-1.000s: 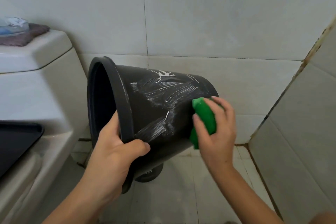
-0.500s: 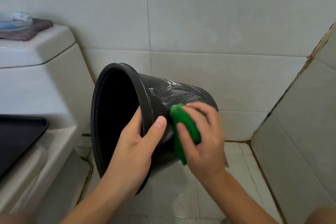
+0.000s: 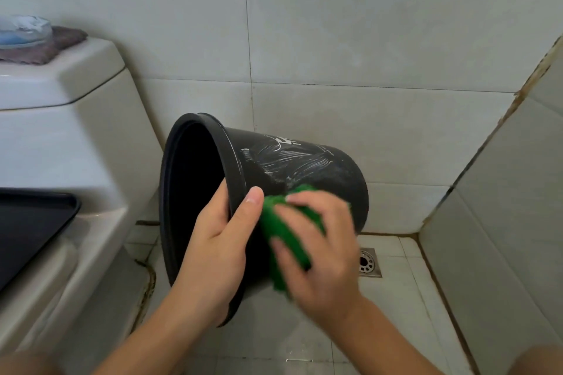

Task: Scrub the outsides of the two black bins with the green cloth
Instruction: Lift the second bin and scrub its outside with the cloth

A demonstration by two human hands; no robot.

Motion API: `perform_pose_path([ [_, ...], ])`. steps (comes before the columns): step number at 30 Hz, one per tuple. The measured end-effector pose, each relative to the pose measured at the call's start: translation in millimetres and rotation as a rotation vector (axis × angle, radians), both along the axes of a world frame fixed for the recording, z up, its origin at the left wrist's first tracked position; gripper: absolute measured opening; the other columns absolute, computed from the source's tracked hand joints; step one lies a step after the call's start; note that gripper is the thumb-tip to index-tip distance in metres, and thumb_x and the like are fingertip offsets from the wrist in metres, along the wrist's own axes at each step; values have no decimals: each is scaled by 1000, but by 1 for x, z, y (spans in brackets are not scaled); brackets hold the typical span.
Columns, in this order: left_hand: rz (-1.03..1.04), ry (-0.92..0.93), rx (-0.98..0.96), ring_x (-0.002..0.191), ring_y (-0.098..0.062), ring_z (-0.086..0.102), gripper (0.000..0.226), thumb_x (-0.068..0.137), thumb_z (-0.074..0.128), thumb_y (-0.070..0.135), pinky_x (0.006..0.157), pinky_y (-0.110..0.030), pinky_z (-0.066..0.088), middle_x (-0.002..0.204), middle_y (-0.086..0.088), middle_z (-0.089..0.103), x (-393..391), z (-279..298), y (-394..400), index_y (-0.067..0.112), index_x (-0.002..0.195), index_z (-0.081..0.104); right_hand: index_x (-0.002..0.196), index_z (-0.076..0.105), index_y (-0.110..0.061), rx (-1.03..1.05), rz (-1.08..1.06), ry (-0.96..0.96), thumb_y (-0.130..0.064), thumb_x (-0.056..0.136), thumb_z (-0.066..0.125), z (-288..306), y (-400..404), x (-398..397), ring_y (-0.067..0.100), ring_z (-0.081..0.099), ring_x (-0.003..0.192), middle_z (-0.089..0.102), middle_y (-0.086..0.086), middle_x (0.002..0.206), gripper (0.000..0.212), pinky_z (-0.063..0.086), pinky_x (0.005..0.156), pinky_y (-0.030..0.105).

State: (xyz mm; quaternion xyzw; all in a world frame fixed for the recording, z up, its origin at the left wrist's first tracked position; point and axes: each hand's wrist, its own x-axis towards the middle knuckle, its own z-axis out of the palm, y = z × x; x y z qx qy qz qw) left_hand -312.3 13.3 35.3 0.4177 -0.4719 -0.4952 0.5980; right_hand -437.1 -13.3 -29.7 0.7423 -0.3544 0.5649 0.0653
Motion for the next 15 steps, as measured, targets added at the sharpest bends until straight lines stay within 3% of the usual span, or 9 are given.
perform_pose_path([
  [2,10,36,49,98,-19,70,15,90,61,36,84,-35,51,105,-1,76,1,-1,-2,35,97,74,116,61,-10,-74,92,85,-23,96,55,0,11,8,32,57,107,54,8,119,24,42,104,35],
  [4,6,72,74,102,-25,69,24,84,58,37,87,-39,50,108,-4,76,1,-2,-2,31,101,74,115,61,-11,-112,89,139,-22,95,57,3,4,0,33,59,104,56,8,118,23,43,103,33],
  [6,-9,74,67,108,-24,69,33,81,54,34,95,-41,50,111,-3,75,0,-2,-1,26,109,71,112,66,-9,-55,4,89,-21,95,57,7,-9,-11,32,61,101,60,10,114,23,44,99,31],
  [9,-54,36,33,106,-13,70,35,84,51,31,91,-30,57,110,4,75,-3,0,2,25,114,67,106,73,-4,88,-118,-38,-20,90,59,17,-20,-18,29,61,98,65,12,107,27,42,93,20],
  [12,-36,34,26,100,-9,71,29,84,51,32,85,-22,56,105,4,76,-5,0,1,27,105,71,104,74,-4,61,-73,-22,-17,88,60,19,-9,-5,31,60,98,64,12,106,25,46,91,28],
  [15,-7,44,70,93,-16,69,25,81,53,38,82,-30,55,96,1,75,-4,-2,0,30,93,73,105,73,-5,-7,53,30,-18,93,57,13,7,6,31,59,100,64,13,108,23,46,94,34],
])
